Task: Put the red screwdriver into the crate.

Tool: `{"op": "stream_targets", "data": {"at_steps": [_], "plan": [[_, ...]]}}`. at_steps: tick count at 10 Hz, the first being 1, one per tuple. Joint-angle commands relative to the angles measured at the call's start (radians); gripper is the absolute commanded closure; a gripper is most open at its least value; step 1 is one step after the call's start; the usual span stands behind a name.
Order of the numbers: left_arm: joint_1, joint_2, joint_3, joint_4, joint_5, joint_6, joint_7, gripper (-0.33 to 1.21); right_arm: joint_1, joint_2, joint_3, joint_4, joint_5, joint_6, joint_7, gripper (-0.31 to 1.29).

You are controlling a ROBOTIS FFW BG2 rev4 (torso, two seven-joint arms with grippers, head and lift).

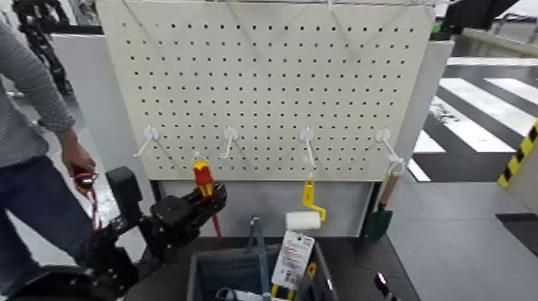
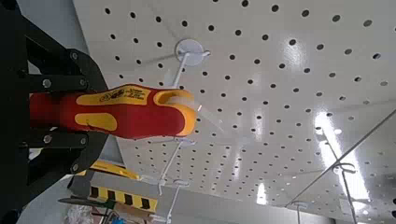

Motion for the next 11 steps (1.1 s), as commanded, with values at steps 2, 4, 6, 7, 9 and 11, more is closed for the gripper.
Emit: {"op": "stream_targets", "data": {"at_steps": [2, 4, 6, 7, 9, 11], "plan": [[0.059, -0.004, 0.01, -0.014, 0.066, 0.038, 0.003, 1.19, 0.0, 0.0, -0.001, 0.0, -0.002, -0.001, 0.0, 0.17], [0.088, 0.003, 0.016, -0.012, 0.103, 0.078, -0.005, 1.19, 0.002, 0.0, -0.001, 0.0, -0.003, -0.004, 0.0, 0.17], [0.11, 0.002, 0.022, -0.002, 0.131, 0.101, -0.017, 1.19, 0.002, 0.0, -0.001, 0.0, -0.003, -0.004, 0.0, 0.17], [0.119, 0.002, 0.012, 0.015, 0.155, 0.101, -0.019, 1.19, 0.002, 0.0, -0.001, 0.0, -0.003, -0.004, 0.0, 0.17], [0.119, 0.002, -0.022, 0.113, 0.197, 0.071, -0.042, 1.19, 0.003, 0.0, -0.003, 0.0, -0.005, -0.004, 0.002, 0.17], [0.116, -0.003, -0.053, 0.17, 0.2, 0.071, -0.046, 1.19, 0.003, 0.0, -0.003, 0.0, -0.006, -0.004, 0.002, 0.17]]}}
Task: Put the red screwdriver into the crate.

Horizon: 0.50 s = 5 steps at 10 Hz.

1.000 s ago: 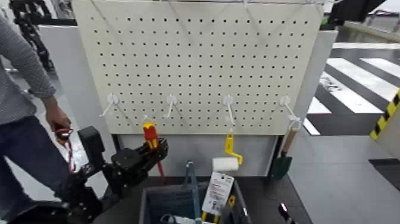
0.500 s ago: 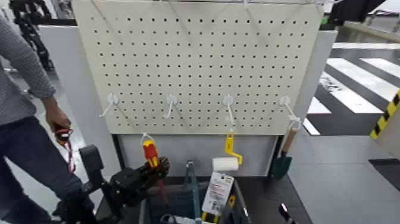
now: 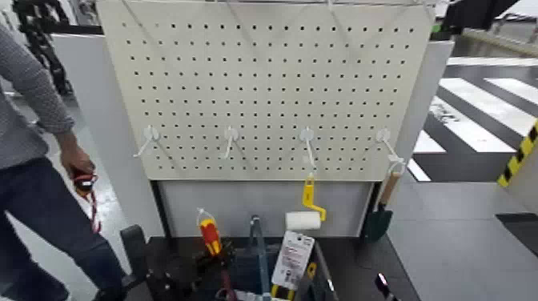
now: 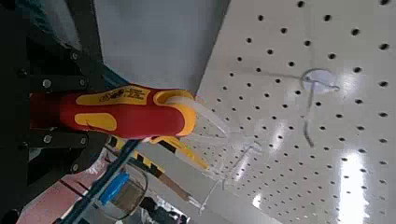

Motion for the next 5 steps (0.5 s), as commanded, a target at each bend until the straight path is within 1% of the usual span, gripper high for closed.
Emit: {"op": "stream_targets", "data": {"at_steps": [1, 3, 5], "plan": [[-0.011, -0.004, -0.039, 0.058, 0.01, 0.001, -0.006, 1.19, 0.0, 0.0, 0.001, 0.0, -0.002, 0.001, 0.0, 0.17], [-0.022, -0.004, -0.042, 0.061, 0.007, 0.035, -0.01, 1.19, 0.0, 0.002, 0.001, 0.0, -0.002, 0.001, 0.001, 0.17], [-0.025, 0.0, -0.048, 0.084, 0.041, 0.036, -0.012, 1.1, -0.001, 0.002, 0.003, 0.003, -0.004, 0.001, 0.003, 0.17]]}}
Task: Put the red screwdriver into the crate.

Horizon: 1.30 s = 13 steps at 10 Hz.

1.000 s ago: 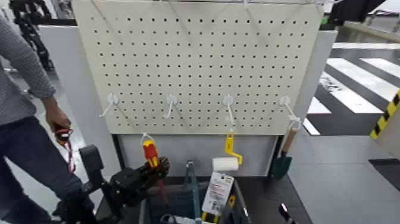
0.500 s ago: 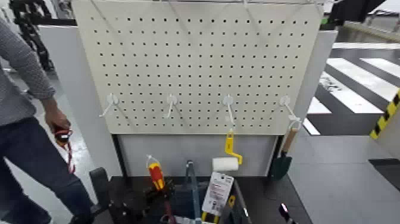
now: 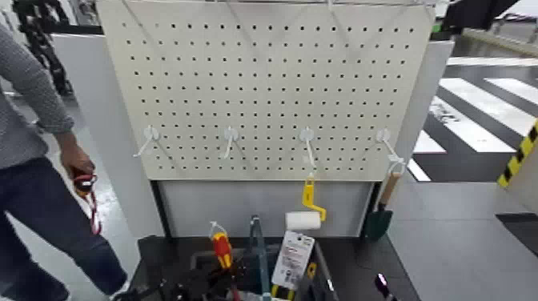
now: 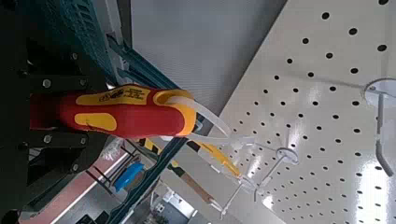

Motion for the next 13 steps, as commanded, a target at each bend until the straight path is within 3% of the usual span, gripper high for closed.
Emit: {"op": "stream_targets", "data": {"at_steps": [1, 2, 3, 4, 7, 9, 13], "plan": [[-0.005, 0.005, -0.008, 0.015, 0.04, 0.013, -0.001, 0.87, -0.002, 0.0, 0.002, 0.003, -0.003, 0.0, 0.003, 0.17], [-0.007, 0.005, -0.006, 0.015, 0.047, 0.019, -0.007, 0.47, -0.002, 0.0, 0.002, 0.003, -0.004, 0.0, 0.003, 0.17], [-0.007, 0.005, 0.0, 0.007, 0.046, 0.017, -0.011, 0.18, -0.002, 0.002, 0.002, 0.003, -0.004, -0.002, 0.003, 0.17], [-0.007, 0.01, 0.007, -0.003, 0.043, -0.001, -0.009, 0.1, -0.002, 0.0, 0.002, 0.003, -0.006, -0.002, 0.004, 0.17], [0.01, 0.012, 0.061, -0.057, -0.022, -0.061, 0.012, 0.11, 0.0, 0.0, 0.0, 0.003, -0.01, -0.008, 0.004, 0.17], [0.038, 0.005, 0.078, -0.1, -0.097, -0.15, 0.08, 0.11, 0.0, 0.0, 0.0, 0.003, -0.01, -0.011, 0.004, 0.17], [0.113, -0.041, 0.096, -0.112, -0.233, -0.322, 0.226, 0.11, 0.002, 0.002, -0.005, 0.002, -0.009, -0.02, 0.003, 0.17]]}}
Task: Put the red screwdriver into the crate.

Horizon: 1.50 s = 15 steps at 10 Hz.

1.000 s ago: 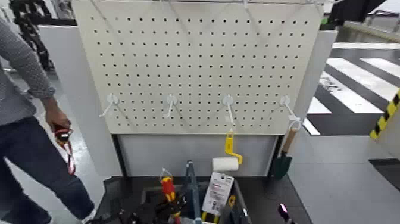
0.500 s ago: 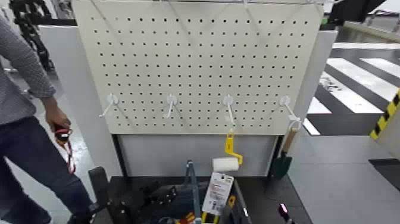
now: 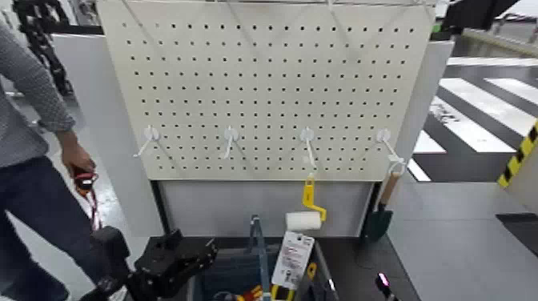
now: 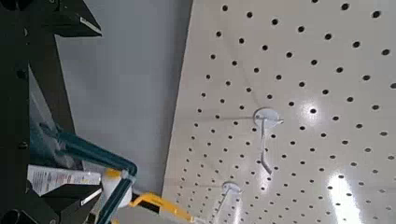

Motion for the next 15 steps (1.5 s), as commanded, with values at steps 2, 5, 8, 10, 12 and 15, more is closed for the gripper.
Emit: {"op": "stream_targets", "data": {"at_steps": [2, 5, 8, 10, 12, 15], "plan": [[0.069, -0.047, -0.008, 0.025, -0.105, -0.158, 0.105, 0.11, 0.001, 0.0, -0.003, -0.001, 0.0, -0.007, -0.001, 0.17], [0.124, -0.079, -0.011, 0.035, -0.194, -0.27, 0.186, 0.11, 0.001, 0.0, -0.005, 0.001, 0.0, -0.008, -0.001, 0.17], [0.176, -0.11, -0.004, 0.027, -0.309, -0.375, 0.261, 0.11, 0.003, 0.0, -0.006, -0.001, 0.003, -0.015, -0.001, 0.17], [0.207, -0.121, -0.01, 0.004, -0.352, -0.404, 0.303, 0.11, 0.005, 0.002, -0.006, -0.001, 0.005, -0.015, -0.001, 0.17], [0.21, -0.113, -0.014, 0.002, -0.366, -0.405, 0.307, 0.11, 0.005, 0.002, -0.005, 0.001, 0.006, -0.012, -0.001, 0.17], [0.207, -0.105, -0.02, 0.001, -0.372, -0.404, 0.312, 0.11, -0.002, -0.002, -0.005, -0.007, 0.017, 0.016, 0.002, 0.16]]}}
